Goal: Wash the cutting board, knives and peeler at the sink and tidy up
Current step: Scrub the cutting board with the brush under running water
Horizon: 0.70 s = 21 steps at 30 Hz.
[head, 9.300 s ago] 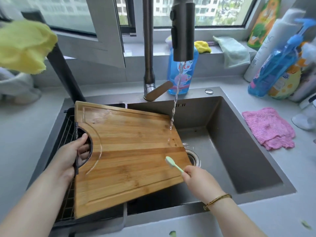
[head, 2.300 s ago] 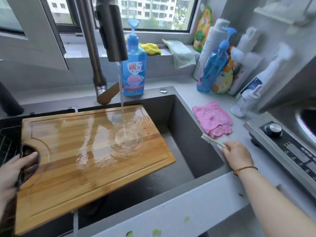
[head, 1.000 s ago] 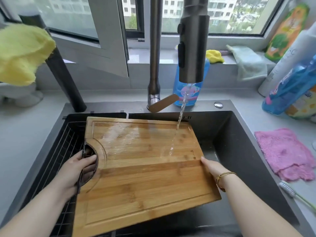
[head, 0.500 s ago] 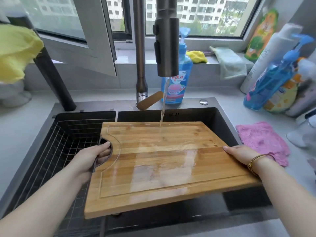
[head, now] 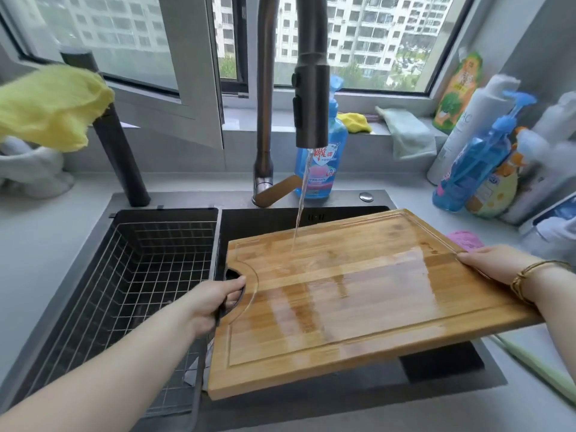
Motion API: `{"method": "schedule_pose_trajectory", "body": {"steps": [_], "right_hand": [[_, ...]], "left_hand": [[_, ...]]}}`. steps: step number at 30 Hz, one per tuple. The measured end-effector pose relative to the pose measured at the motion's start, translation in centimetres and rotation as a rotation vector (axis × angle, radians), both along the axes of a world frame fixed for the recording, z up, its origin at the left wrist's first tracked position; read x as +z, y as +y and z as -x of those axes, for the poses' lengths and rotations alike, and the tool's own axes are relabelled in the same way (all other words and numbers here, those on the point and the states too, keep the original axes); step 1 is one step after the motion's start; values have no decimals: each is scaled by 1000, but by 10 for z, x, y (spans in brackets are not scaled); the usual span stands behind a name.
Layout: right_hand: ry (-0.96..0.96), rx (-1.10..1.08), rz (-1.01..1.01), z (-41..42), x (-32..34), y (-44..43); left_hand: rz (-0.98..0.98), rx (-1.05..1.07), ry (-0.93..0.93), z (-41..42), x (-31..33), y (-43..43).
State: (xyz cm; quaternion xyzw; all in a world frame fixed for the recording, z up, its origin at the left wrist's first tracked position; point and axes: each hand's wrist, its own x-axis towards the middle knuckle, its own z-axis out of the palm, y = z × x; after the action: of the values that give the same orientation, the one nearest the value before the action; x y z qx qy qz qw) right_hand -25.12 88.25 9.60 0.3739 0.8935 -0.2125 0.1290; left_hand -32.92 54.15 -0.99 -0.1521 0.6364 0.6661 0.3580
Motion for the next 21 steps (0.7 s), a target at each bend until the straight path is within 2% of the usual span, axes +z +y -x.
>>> {"method": "schedule_pose_trajectory", "body": {"steps": [6, 13, 21], "right_hand": [[8, -40, -67, -10, 8, 5], [141, -116, -30, -21, 10, 8], [295, -203, -8, -25, 5, 1]], "left_hand": [[-25, -15, -95, -9, -20, 16], [-67, -24, -241, -2, -33, 31], [-85, -7, -222, 13, -27, 31]]}}
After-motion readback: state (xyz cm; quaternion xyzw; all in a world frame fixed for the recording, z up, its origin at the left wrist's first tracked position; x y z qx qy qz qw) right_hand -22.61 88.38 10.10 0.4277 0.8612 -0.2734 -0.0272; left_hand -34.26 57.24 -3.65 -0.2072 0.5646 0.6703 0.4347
